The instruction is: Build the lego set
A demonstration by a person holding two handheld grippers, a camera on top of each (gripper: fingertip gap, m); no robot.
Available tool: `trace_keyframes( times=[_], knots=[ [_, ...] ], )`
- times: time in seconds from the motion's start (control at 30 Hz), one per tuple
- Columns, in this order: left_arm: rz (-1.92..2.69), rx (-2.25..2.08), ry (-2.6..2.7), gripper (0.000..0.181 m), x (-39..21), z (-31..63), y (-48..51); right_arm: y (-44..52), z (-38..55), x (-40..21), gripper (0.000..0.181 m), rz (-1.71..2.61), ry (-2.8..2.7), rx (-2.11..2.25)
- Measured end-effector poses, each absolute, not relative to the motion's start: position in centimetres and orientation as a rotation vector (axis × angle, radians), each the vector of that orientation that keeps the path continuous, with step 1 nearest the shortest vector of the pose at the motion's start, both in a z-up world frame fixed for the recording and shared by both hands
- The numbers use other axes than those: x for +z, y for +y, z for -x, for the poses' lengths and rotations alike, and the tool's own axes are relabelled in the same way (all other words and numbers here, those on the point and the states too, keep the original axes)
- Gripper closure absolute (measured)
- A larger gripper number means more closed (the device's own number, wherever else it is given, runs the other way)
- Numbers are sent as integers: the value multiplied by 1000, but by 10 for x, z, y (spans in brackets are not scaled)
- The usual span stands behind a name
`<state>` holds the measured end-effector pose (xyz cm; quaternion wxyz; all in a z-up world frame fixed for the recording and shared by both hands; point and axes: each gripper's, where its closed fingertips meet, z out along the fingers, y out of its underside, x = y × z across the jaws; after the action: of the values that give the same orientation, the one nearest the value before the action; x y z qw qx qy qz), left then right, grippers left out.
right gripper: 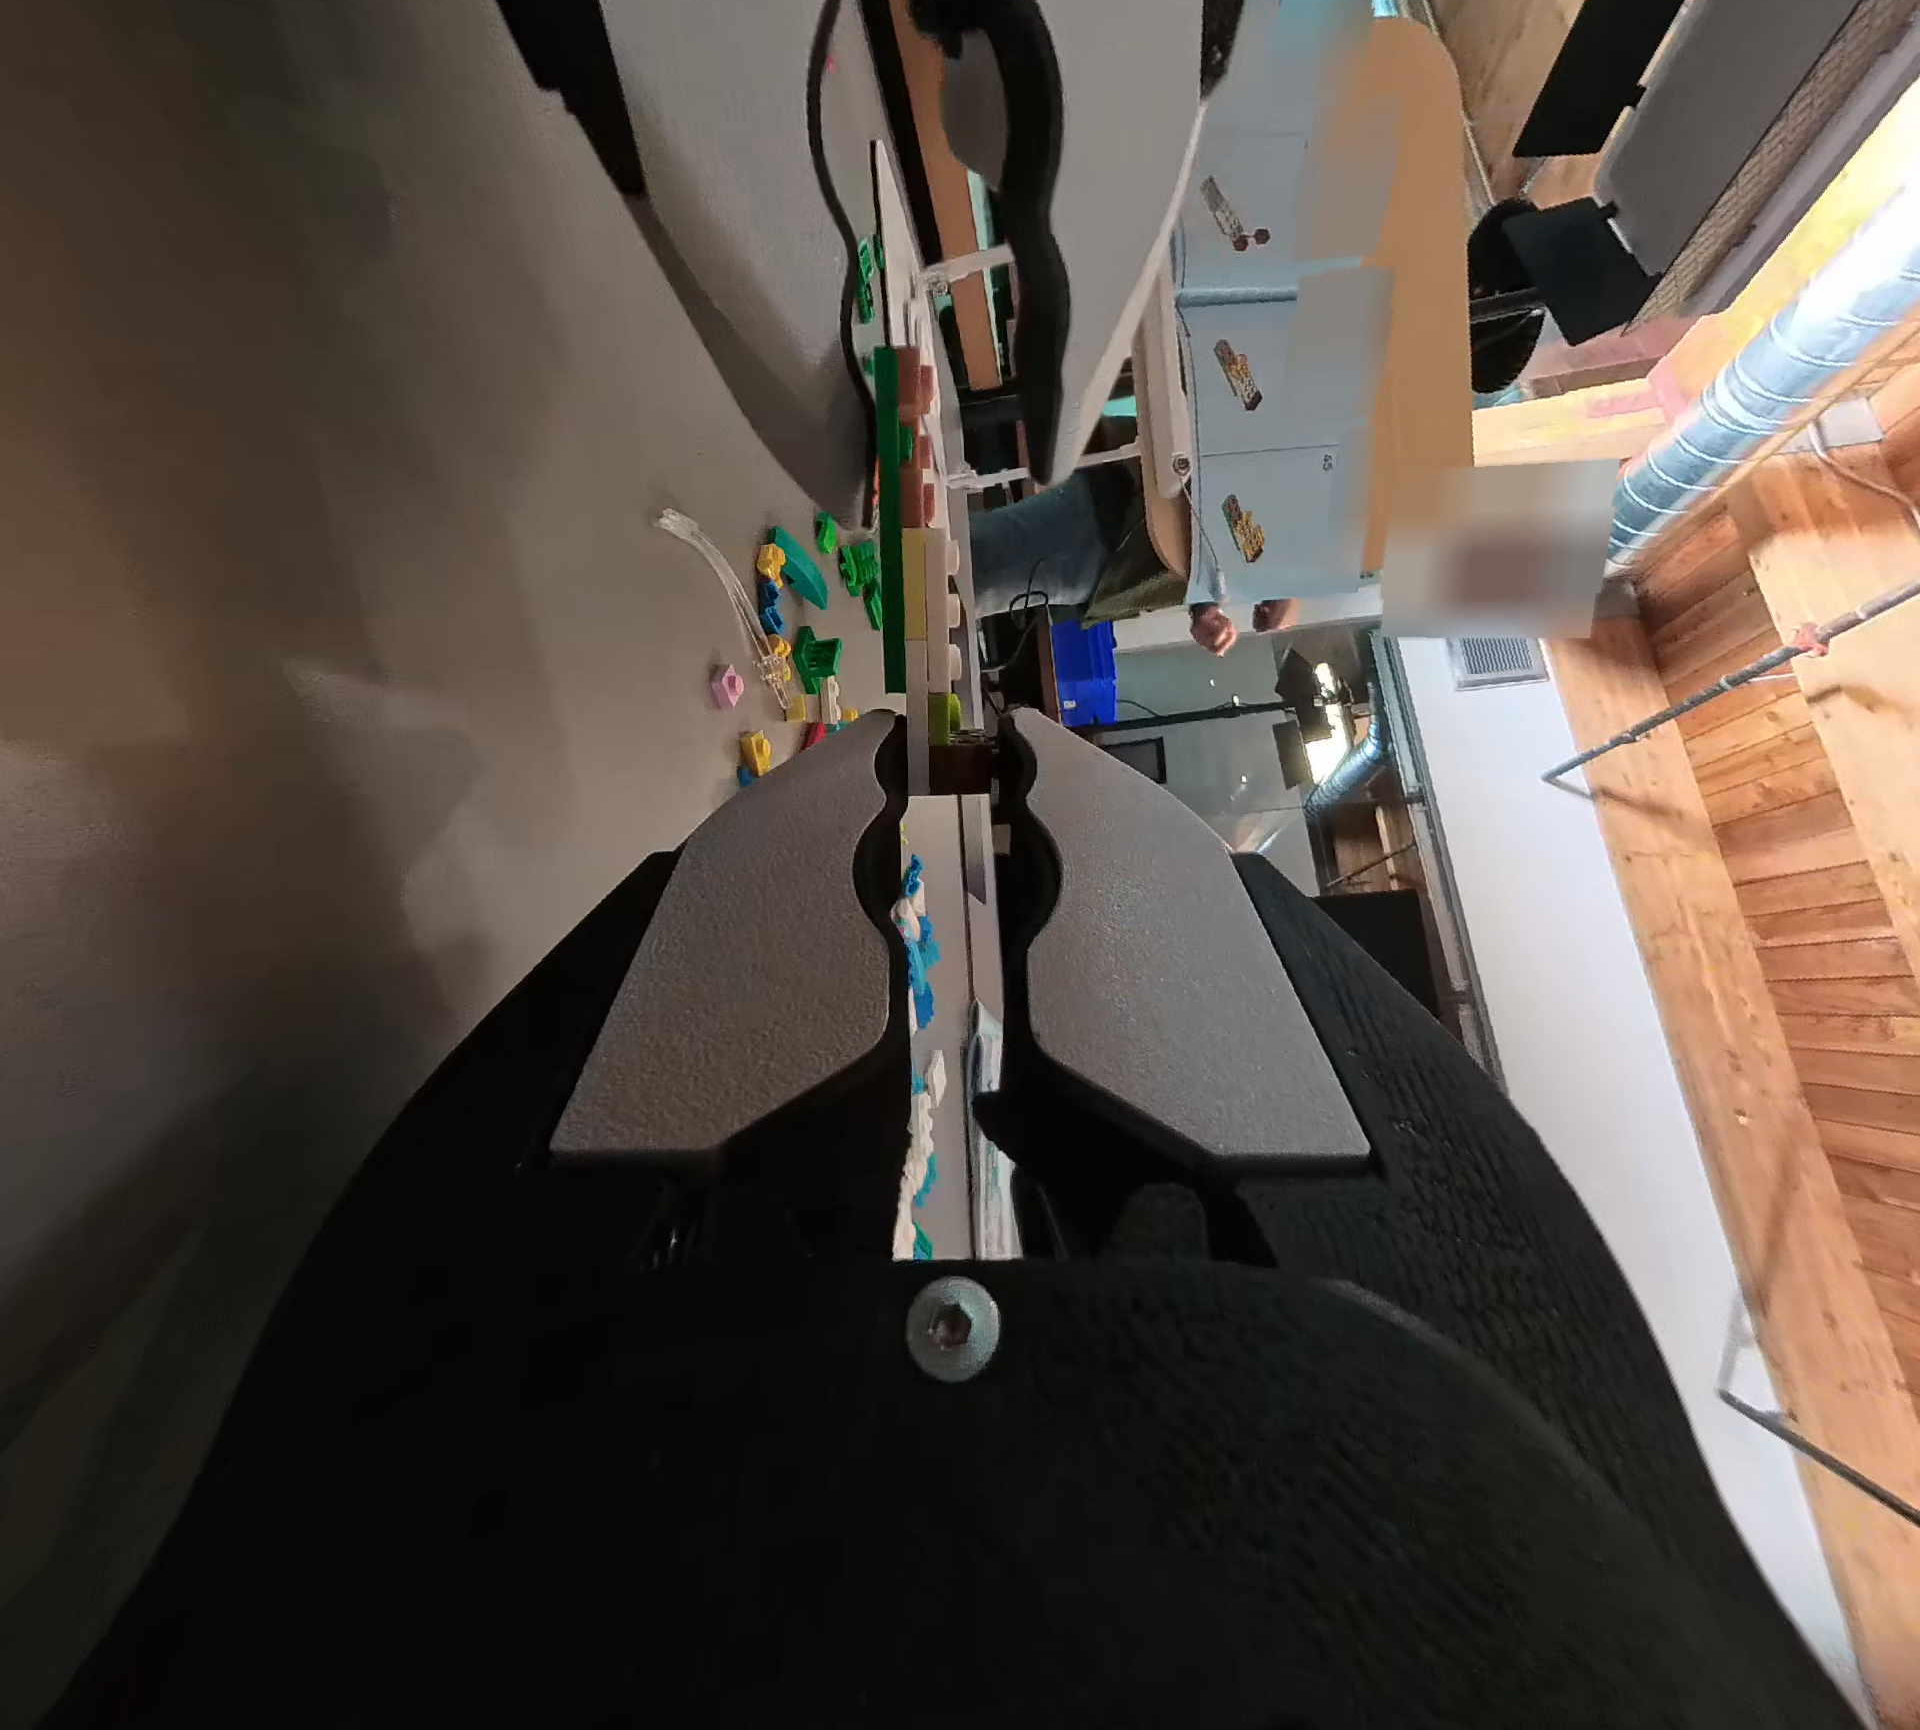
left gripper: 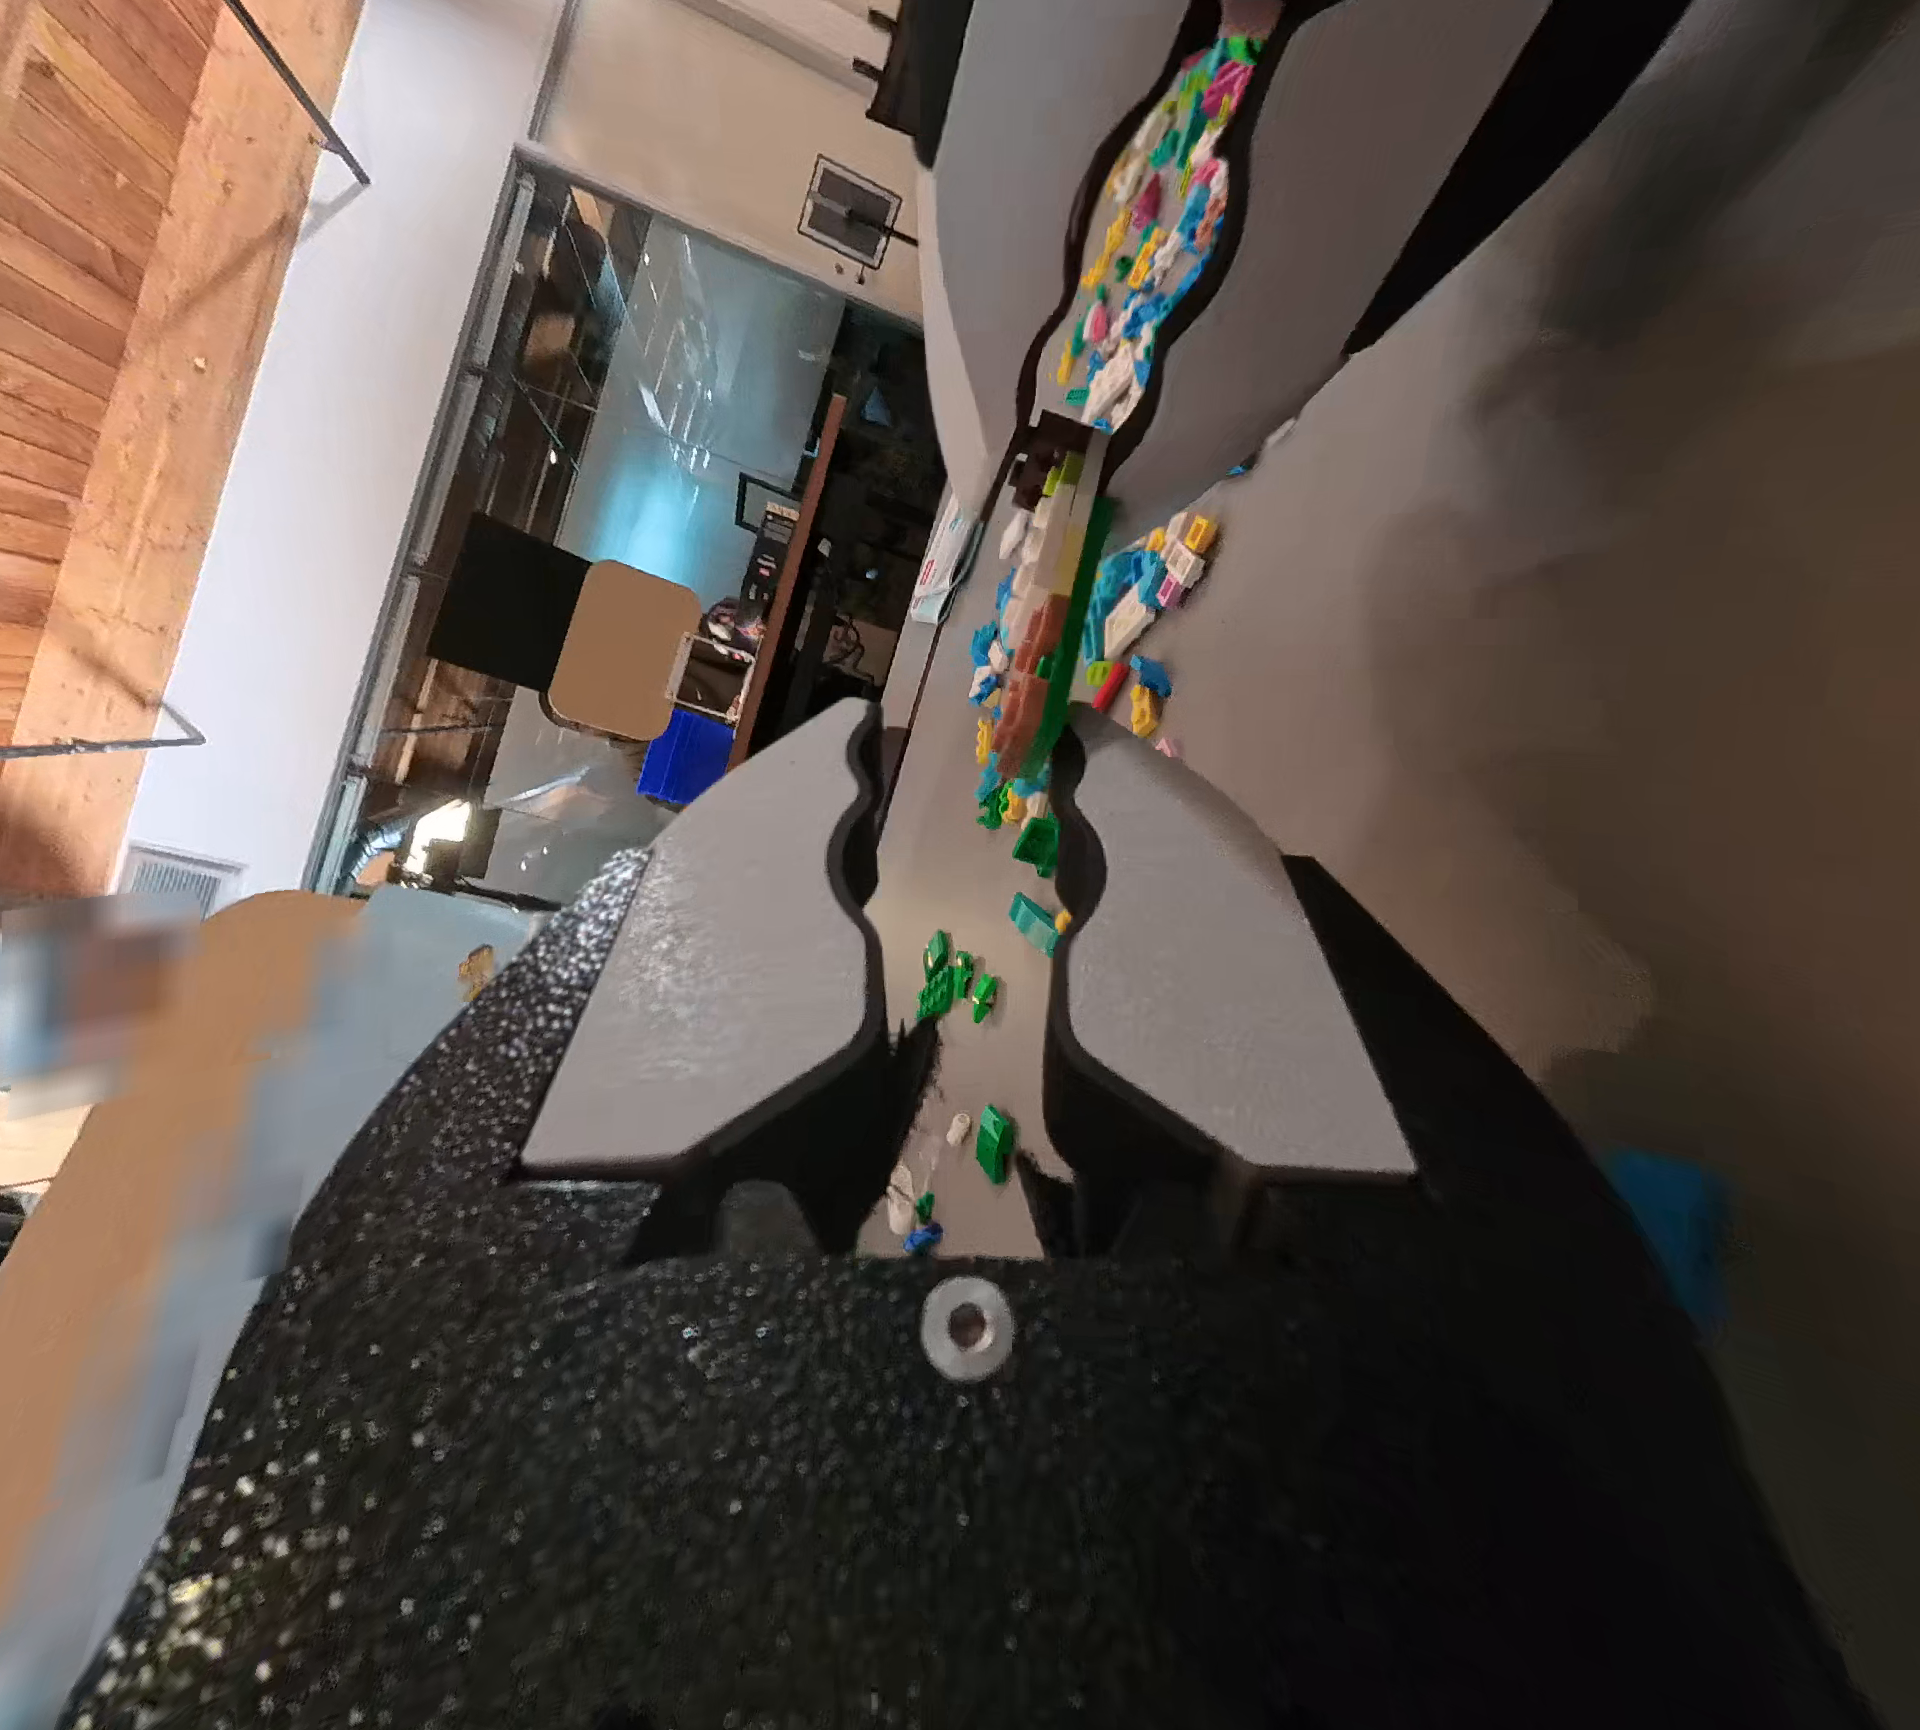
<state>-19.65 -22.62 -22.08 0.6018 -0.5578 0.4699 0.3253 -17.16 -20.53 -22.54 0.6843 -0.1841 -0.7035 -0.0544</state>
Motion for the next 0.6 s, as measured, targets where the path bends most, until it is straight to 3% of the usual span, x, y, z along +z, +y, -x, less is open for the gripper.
trace_keyframes(
  times=[0.3, 0.6],
  knots=[
    [1209, 748, 1172, 171, -222, 181, -235, -203, 168, -223, 166, 419, -1569, -84],
    [1214, 824, 1171, 173, -221, 184, -232, -198, 167, -218, 159, 473, -1533, -18]
  ],
)
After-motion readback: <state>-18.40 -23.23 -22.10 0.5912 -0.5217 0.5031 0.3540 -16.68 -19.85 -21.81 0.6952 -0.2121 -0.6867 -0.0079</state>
